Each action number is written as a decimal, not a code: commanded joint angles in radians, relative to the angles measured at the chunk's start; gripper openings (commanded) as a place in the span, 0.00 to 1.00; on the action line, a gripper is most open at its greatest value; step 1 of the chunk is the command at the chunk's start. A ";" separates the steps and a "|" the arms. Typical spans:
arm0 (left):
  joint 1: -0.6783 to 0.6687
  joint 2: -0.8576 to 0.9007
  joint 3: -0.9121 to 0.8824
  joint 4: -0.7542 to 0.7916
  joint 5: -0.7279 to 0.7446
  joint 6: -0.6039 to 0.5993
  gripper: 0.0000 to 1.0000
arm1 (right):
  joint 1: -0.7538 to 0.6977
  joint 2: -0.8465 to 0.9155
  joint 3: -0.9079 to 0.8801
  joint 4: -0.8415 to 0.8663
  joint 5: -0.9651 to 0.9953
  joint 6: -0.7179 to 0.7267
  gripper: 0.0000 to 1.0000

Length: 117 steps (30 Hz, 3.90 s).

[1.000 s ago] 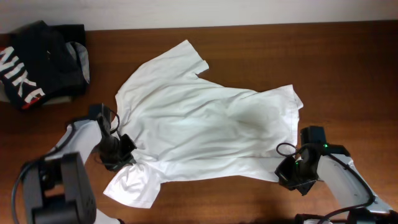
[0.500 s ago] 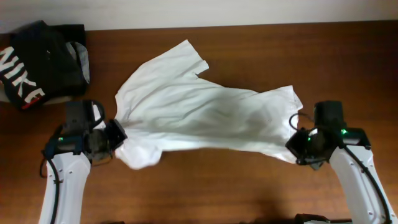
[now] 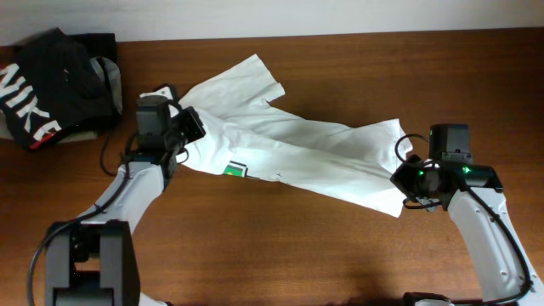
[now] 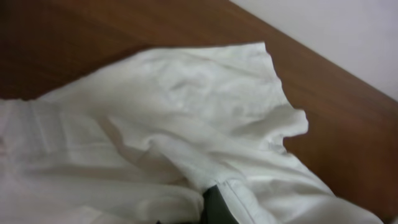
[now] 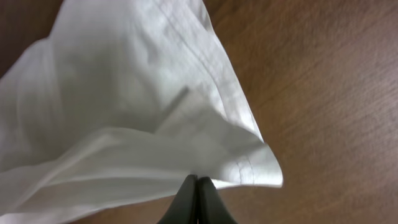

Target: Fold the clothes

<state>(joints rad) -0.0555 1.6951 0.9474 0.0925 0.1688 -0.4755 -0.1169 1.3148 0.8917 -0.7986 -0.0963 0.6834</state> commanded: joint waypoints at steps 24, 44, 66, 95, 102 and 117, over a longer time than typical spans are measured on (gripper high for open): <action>0.003 0.332 0.972 -0.674 0.061 0.407 0.99 | -0.029 0.249 0.475 -0.135 -0.031 -0.378 0.99; -0.076 0.955 1.286 -0.618 -0.022 0.628 0.99 | -0.026 0.433 0.488 -0.215 -0.102 -0.444 0.99; 0.022 0.960 1.279 -0.745 -0.256 0.487 0.01 | -0.004 0.777 0.622 0.140 -0.027 -0.537 0.99; 0.023 0.814 1.550 -1.284 -0.291 0.455 0.01 | 0.070 0.833 1.010 -0.240 -0.023 -0.386 0.04; 0.082 0.734 1.550 -1.526 -0.401 0.415 0.01 | 0.063 0.831 1.089 -0.475 -0.023 -0.366 0.04; 0.109 0.734 1.236 -1.749 -0.289 0.415 0.01 | 0.077 0.784 0.949 -0.703 -0.010 -0.443 0.04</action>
<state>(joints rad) 0.0467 2.4546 2.2883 -1.6726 -0.1223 -0.0502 -0.0490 2.1288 1.8961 -1.5196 -0.1349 0.2539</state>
